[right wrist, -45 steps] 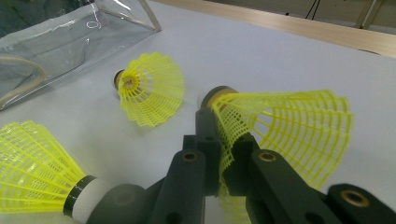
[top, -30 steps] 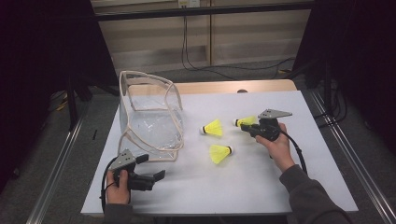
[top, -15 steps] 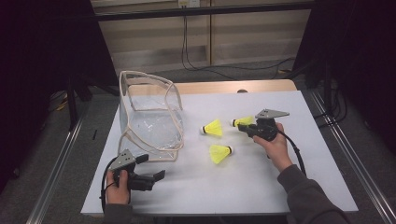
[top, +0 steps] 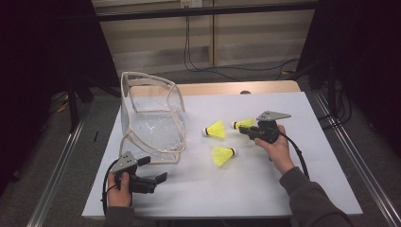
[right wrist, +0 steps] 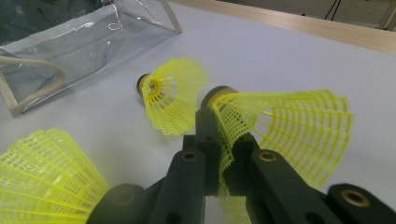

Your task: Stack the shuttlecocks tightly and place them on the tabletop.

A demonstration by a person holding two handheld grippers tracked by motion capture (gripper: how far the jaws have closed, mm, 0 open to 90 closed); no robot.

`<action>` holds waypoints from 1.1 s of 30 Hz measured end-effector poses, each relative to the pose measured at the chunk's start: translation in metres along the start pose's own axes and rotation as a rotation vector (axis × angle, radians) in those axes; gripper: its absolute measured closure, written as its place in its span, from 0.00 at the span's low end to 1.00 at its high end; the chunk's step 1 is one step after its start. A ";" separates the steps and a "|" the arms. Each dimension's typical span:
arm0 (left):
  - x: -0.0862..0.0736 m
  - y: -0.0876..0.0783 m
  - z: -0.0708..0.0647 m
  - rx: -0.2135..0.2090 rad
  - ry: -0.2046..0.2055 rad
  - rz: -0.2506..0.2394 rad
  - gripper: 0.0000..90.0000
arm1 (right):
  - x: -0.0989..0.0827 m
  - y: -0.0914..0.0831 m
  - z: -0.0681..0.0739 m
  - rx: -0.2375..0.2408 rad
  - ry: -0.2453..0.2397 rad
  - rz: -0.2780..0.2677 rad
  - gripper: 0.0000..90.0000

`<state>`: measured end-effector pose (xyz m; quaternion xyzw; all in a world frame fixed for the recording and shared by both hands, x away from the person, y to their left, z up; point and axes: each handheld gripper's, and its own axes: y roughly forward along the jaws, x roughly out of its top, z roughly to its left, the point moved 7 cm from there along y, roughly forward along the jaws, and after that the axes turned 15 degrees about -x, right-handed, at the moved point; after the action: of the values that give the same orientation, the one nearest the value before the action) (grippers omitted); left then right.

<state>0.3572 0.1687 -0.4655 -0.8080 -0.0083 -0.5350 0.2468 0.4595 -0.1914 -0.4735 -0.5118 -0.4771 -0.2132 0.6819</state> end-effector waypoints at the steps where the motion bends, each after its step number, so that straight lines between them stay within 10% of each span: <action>1: 0.000 0.000 0.000 -0.001 0.000 0.000 0.04 | 0.000 0.000 0.001 0.001 -0.001 0.001 0.97; 33: 0.000 0.000 0.000 -0.001 -0.001 -0.003 0.04 | 0.002 0.007 0.014 0.036 -0.009 0.006 0.97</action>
<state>0.3570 0.1687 -0.4651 -0.8084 -0.0095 -0.5350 0.2454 0.4600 -0.1754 -0.4748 -0.5019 -0.4823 -0.2001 0.6895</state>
